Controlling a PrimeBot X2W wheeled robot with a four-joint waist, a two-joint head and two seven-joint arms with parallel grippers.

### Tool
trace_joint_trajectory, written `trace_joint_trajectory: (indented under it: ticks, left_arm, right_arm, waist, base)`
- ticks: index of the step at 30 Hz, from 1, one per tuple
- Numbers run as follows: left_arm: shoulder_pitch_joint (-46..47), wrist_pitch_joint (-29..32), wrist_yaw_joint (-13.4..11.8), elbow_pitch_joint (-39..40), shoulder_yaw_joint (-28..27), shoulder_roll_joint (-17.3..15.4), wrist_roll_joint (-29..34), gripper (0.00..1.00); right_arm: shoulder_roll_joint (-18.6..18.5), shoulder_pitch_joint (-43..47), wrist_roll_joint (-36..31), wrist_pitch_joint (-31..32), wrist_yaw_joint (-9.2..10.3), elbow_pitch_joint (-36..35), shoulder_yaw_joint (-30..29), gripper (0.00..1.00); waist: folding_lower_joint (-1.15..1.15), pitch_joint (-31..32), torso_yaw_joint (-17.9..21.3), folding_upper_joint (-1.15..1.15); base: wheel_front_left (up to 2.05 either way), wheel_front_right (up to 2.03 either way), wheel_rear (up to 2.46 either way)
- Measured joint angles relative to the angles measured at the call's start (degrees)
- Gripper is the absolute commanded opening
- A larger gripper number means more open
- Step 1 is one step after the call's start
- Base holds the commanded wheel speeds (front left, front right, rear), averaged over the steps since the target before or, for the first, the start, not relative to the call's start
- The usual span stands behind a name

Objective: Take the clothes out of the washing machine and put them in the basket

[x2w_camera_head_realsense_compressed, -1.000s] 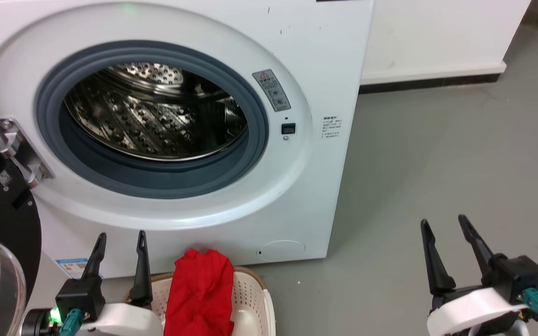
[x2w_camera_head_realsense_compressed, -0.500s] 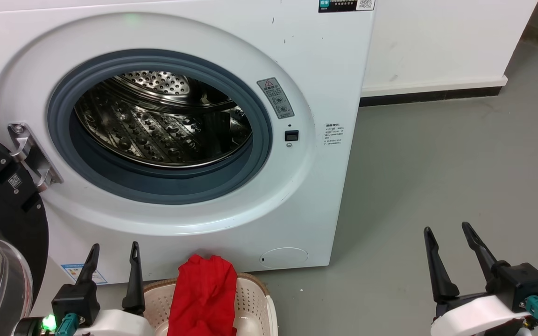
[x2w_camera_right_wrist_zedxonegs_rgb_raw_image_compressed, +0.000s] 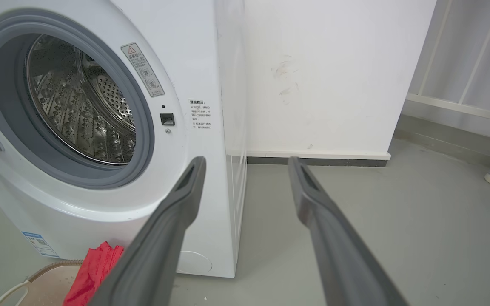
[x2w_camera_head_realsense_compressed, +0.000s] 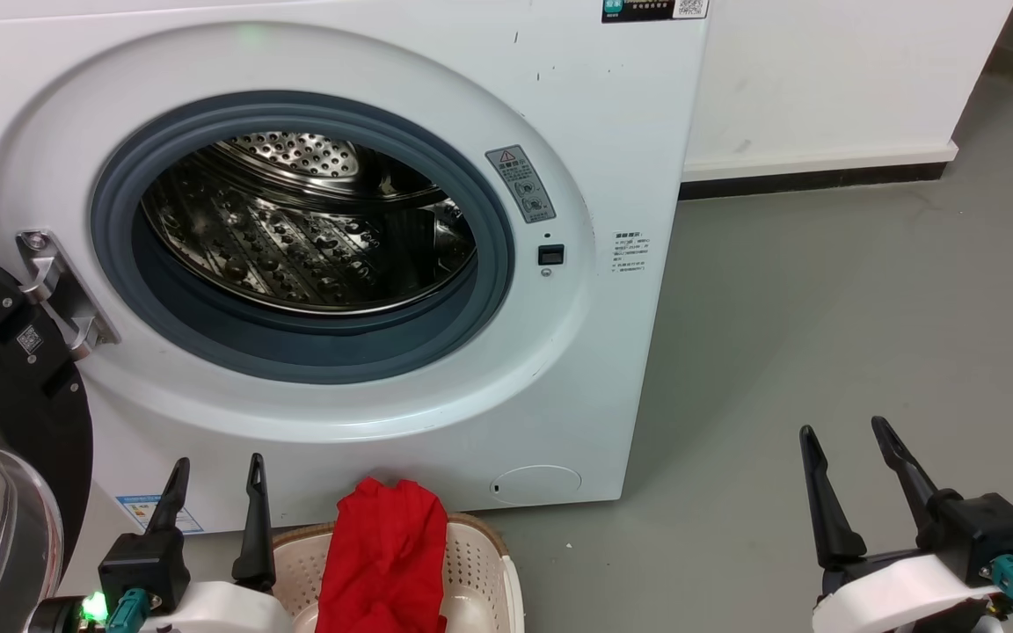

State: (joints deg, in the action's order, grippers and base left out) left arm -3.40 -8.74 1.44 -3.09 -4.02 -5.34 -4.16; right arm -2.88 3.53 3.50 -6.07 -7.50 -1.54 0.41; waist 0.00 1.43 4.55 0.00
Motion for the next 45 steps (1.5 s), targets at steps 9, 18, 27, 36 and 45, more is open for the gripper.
trace_joint_trajectory:
  ticks: [9,18,27,36,45]
  left_arm:
    - [-0.3,0.6,0.1,-2.7,-0.2,0.4,-1.3,0.0]
    - [0.3,3.0,0.9,-4.2,-0.8,0.5,-14.1,0.0]
    - [1.4,4.1,1.6,-4.7,-0.7,0.7,-23.5,0.0]
    - [2.3,5.6,2.1,-5.5,-0.8,0.9,-31.9,0.0]
    - [3.0,6.9,2.6,-6.2,-1.1,1.1,-39.5,0.0]
  right_arm:
    - [0.0,1.1,1.6,0.1,0.0,1.6,0.4,0.0]
    - [-0.5,0.6,15.5,1.1,0.0,3.7,0.3,0.0]
    - [-0.9,-0.8,25.3,2.1,0.0,5.3,0.2,0.0]
    - [-1.3,-1.9,34.1,2.8,0.0,6.5,0.0,0.0]
    - [-1.5,-2.7,41.9,3.6,0.0,7.7,-0.4,0.0]
  waist:
    - [0.0,-0.1,-0.3,0.0]
    - [0.0,-0.2,-0.6,0.0]
    - [0.0,-0.3,-1.0,0.0]
    - [0.0,-0.4,-1.3,0.0]
    - [0.0,-0.5,-1.6,0.0]
  base:
    - [0.0,0.0,0.0]
    - [0.0,0.0,0.0]
    - [0.0,0.0,0.0]
    - [0.0,0.0,0.0]
    - [0.0,0.0,0.0]
